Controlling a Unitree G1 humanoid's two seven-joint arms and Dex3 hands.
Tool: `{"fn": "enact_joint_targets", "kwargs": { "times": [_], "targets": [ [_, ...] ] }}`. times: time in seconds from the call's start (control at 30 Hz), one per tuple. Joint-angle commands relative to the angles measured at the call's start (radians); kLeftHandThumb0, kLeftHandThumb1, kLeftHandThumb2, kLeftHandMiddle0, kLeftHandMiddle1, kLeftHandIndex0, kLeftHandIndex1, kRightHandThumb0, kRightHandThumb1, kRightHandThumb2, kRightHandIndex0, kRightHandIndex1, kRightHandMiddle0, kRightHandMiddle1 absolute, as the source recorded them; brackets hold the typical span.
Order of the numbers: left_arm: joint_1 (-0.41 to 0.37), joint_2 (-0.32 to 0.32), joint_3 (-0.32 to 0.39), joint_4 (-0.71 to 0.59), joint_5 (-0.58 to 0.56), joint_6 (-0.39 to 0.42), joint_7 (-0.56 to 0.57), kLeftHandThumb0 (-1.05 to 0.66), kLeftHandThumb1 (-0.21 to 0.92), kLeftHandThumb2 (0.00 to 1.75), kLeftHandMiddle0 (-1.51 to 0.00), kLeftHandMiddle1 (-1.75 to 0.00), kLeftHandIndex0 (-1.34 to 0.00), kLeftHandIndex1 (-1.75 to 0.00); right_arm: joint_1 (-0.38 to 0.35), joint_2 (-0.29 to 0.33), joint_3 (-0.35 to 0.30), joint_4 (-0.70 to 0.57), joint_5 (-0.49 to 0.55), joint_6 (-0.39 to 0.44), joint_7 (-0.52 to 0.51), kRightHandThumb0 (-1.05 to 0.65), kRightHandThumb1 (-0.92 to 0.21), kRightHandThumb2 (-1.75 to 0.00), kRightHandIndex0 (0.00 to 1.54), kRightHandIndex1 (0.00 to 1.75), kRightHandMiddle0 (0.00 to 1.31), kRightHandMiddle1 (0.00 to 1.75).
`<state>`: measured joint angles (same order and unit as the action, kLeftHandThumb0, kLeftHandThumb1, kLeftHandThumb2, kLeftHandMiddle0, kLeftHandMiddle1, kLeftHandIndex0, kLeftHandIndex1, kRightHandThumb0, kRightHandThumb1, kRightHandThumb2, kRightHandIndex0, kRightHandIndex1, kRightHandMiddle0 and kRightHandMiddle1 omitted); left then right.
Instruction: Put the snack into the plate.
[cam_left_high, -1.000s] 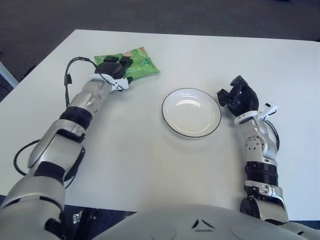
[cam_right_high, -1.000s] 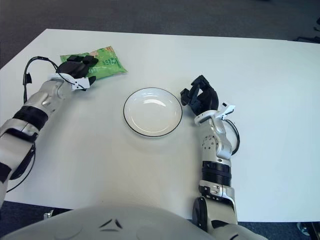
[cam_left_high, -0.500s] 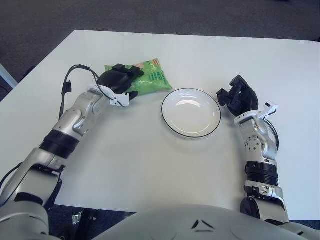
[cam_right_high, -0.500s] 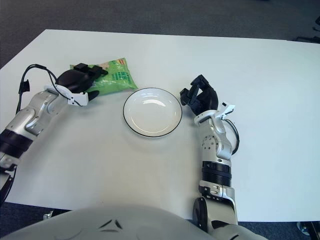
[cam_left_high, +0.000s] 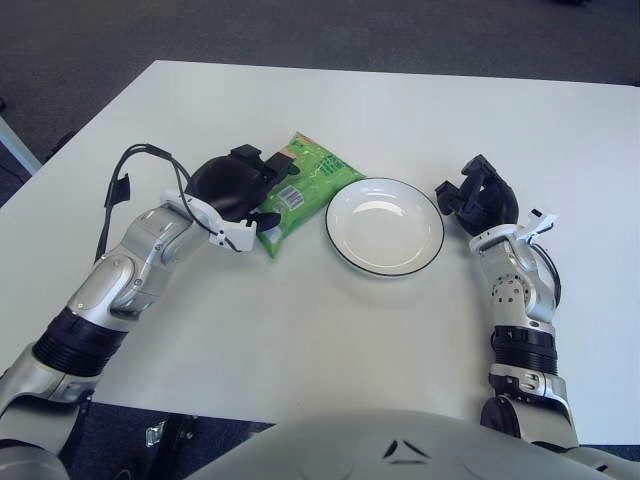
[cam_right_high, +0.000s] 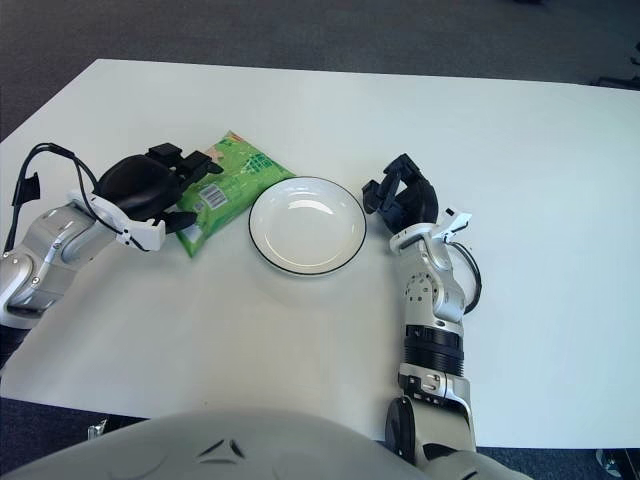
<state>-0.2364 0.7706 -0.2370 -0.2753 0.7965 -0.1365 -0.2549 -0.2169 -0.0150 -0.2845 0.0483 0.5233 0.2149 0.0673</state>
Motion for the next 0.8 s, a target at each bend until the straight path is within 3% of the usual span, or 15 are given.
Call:
{"fn": "enact_joint_targets", "kwargs": {
  "times": [0.0, 0.23, 0.5, 0.77],
  "targets": [
    [-0.015, -0.022, 0.012, 0.007, 0.041, 0.002, 0.027, -0.98, 0.92, 1.13, -0.38, -0.99, 0.00, -1.13, 0.069, 0.033, -0.003, 0.035, -0.004, -0.001, 0.001, -0.52, -0.23, -1.43, 1.26, 1.75, 0.69, 1.75],
    [-0.033, -0.076, 0.009, 0.036, 0.138, 0.028, 0.099, -0.93, 0.92, 1.01, -0.28, -0.82, 0.00, -1.05, 0.066, 0.028, -0.007, 0.048, 0.008, -0.005, 0.025, -0.52, -0.23, -1.43, 1.27, 1.75, 0.69, 1.75],
    [-0.052, -0.151, -0.008, 0.078, 0.250, 0.092, 0.152, -0.87, 0.92, 0.84, -0.11, -0.58, 0.00, -0.84, 0.066, 0.026, -0.012, 0.053, 0.004, -0.006, 0.036, -0.52, -0.22, -1.43, 1.28, 1.75, 0.69, 1.75],
    [-0.064, -0.237, -0.026, 0.135, 0.333, 0.183, 0.197, -0.93, 0.92, 0.81, -0.02, -0.41, 0.00, -0.62, 0.065, 0.021, -0.015, 0.055, 0.006, -0.001, 0.044, -0.52, -0.22, -1.43, 1.28, 1.75, 0.69, 1.75]
  ]
}}
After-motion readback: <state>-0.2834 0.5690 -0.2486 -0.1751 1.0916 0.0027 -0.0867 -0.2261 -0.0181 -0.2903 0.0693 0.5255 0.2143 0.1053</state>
